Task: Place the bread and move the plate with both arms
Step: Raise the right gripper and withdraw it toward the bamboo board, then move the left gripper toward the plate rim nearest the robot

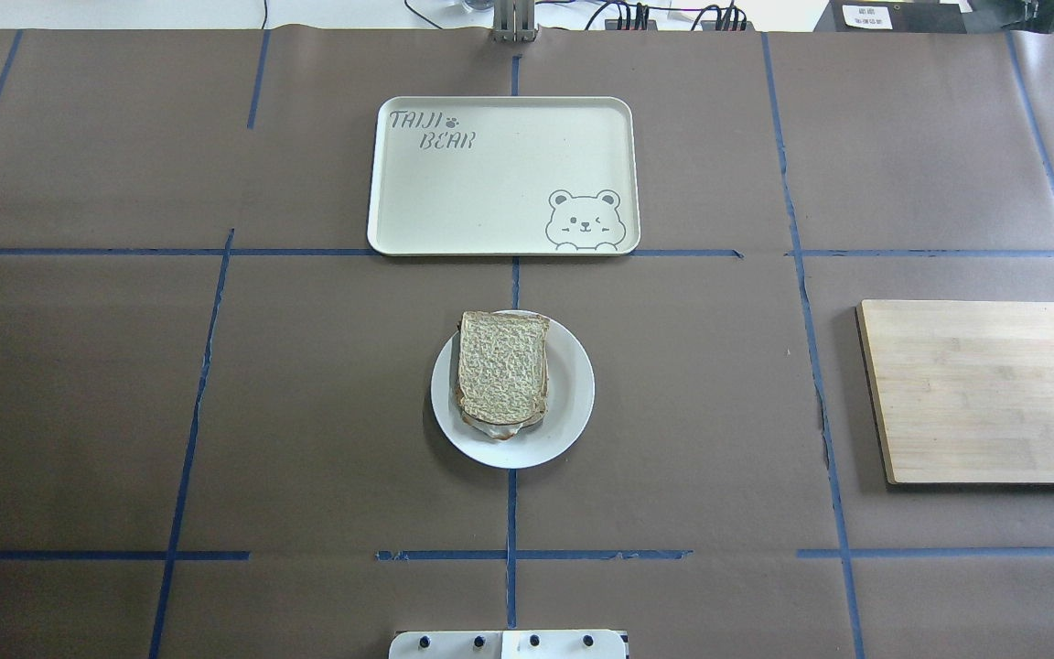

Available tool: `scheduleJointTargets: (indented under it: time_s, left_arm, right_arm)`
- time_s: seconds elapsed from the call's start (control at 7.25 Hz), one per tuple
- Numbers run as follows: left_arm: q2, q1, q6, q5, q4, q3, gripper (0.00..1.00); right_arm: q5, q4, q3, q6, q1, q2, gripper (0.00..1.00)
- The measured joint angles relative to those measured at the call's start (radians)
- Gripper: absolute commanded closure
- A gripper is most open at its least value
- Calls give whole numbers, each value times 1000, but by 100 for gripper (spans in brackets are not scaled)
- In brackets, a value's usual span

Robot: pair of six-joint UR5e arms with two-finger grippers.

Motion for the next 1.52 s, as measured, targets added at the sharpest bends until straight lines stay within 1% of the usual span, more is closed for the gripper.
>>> scheduleJointTargets:
  time_s: [0.14,0.28,0.41,0.55,0.69,0.83,1.1,1.38,1.52]
  left_arm:
    - [-5,44,-57,-6,-17,-22,0]
    - [-7,107,-142,-22,-44,-46,0]
    - [-12,200,-279,-39,-109,-58,0]
    - [-25,309,-475,-44,-234,-57,0]
    - [-52,404,-687,-26,-370,-48,0]
    - [-85,495,-869,35,-485,-36,0]
    - [-155,669,-1151,249,-643,-7,0]
    - [-241,829,-1352,454,-828,75,0]
    - [-284,905,-1420,538,-915,121,0]
  right_arm:
    - [-4,-79,-1,-137,84,-49,0]
    - [-14,-122,1,-210,144,-100,0]
    - [-22,-138,2,-235,174,-137,0]
    - [-26,-143,1,-241,185,-152,0]
    - [-27,-144,0,-242,188,-157,0]
    - [-27,-145,-1,-243,189,-158,0]
    - [-25,-145,-1,-243,190,-159,0]
    - [-25,-145,-2,-244,190,-159,0]
    - [-25,-145,-2,-244,190,-159,0]
